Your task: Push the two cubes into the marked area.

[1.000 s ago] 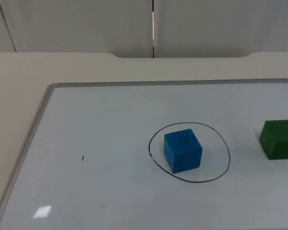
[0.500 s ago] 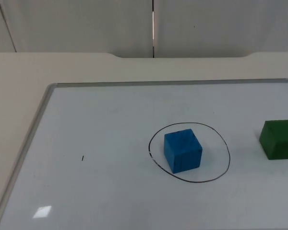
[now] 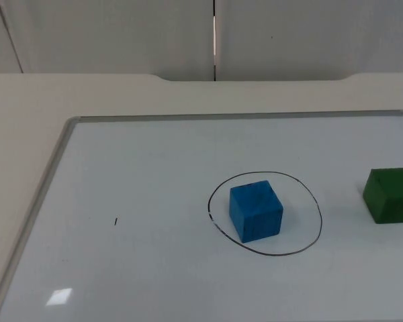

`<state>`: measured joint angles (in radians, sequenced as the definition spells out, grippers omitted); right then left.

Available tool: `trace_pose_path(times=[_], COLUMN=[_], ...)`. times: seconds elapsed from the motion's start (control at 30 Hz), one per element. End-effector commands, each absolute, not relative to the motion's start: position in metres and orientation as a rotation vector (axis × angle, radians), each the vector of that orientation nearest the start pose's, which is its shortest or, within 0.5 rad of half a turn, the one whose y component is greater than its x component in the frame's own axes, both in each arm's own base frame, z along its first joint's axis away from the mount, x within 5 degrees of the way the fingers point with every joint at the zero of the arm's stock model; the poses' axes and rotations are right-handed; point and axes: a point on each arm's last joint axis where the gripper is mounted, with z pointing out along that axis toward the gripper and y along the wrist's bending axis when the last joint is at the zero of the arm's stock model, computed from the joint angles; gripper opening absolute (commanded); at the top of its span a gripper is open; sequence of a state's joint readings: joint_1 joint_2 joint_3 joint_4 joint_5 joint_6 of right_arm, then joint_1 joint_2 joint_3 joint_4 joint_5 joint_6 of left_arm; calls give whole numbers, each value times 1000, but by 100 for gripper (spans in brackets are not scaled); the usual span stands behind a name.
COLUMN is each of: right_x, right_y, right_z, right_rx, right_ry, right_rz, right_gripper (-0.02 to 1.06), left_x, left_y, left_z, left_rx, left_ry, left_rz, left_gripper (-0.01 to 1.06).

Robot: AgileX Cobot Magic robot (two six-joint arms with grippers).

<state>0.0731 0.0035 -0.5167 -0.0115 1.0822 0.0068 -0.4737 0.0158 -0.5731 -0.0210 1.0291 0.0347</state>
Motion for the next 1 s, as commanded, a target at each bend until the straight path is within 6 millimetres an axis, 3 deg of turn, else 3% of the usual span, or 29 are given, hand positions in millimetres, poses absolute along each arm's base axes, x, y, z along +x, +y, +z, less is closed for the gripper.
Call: trace_pose_path(times=[0.0, 0.23, 0.97], right_x=[-7, -7, -8], right_y=[-2, -2, -2], right_z=[280, 280, 282], right_rx=[-58, -58, -55], right_ry=[2048, 2048, 2032], right_rz=[30, 30, 29], right_gripper=[105, 105, 105], left_x=[-11, -4, -4], left_y=[6, 3, 4], left_z=[295, 274, 275], left_rx=[456, 474, 474], left_ry=[1937, 2022, 2021], left_rz=[-306, -281, -273], left_gripper=[0, 0, 0])
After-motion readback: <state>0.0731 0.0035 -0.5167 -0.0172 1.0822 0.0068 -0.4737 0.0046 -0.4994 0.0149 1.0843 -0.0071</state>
